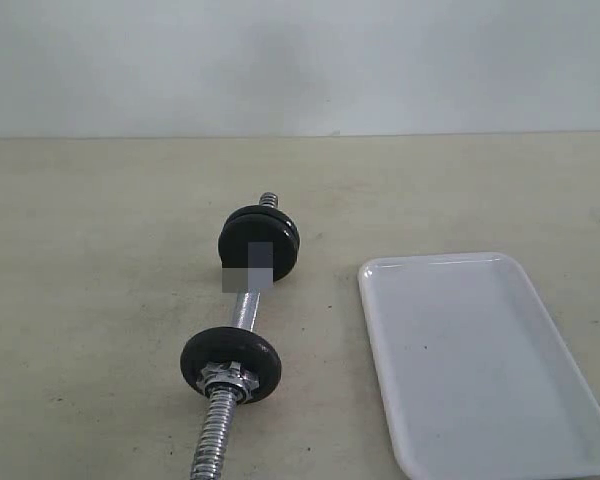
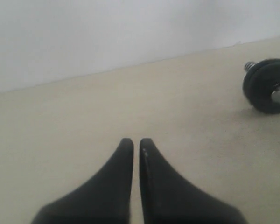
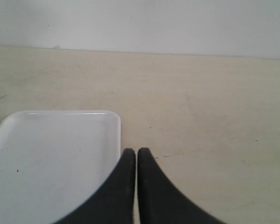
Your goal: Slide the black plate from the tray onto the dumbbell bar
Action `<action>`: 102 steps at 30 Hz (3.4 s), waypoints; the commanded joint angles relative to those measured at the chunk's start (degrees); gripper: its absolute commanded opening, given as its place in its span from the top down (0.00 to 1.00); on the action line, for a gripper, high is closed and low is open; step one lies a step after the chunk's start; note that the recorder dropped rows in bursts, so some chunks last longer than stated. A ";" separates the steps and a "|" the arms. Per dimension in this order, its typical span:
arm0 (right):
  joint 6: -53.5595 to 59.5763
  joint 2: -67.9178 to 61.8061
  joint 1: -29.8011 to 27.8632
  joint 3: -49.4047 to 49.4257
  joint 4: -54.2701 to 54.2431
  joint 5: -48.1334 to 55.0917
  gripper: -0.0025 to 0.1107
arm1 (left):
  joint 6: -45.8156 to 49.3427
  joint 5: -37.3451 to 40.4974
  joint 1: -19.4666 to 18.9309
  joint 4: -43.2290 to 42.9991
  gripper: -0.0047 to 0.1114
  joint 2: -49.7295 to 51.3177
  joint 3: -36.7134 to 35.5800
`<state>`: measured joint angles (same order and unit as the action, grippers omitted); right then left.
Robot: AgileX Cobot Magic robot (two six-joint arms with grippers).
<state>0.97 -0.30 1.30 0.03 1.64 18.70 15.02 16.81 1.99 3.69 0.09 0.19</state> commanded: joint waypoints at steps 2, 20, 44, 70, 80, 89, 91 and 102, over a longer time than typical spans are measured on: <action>-0.24 0.30 -0.13 -0.03 0.07 -0.24 0.98 | -0.03 -0.09 -0.20 -17.81 0.92 -0.09 -0.19; -0.38 0.30 -0.13 -0.03 0.07 -0.24 0.98 | -0.03 -0.47 -0.20 3.80 0.92 -0.09 -0.19; -0.50 0.30 -0.13 -0.03 0.07 -0.24 0.98 | -0.03 -0.47 -0.20 5.53 0.92 -0.09 -0.19; -0.61 0.30 -0.13 -0.03 0.07 -0.24 0.98 | -0.03 0.40 -0.20 5.54 0.92 -0.09 -0.19; -0.62 0.30 -0.13 -0.03 0.07 0.04 0.98 | -3.54 0.56 -0.20 5.54 0.92 -0.09 -0.19; -0.62 0.30 -0.13 -0.03 0.07 0.04 0.98 | -7.34 0.79 -0.20 2.39 0.92 -0.09 -0.19; -0.62 0.30 -0.13 -0.03 0.07 0.04 0.98 | -7.34 0.79 -0.20 2.25 0.92 -0.09 -0.19; -0.62 0.30 -0.13 -0.03 0.07 0.04 0.98 | -8.20 0.79 -0.20 -0.34 0.92 -0.09 -0.19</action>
<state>0.44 -0.30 1.30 0.03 1.43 18.90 7.63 17.53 1.99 3.62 0.09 0.19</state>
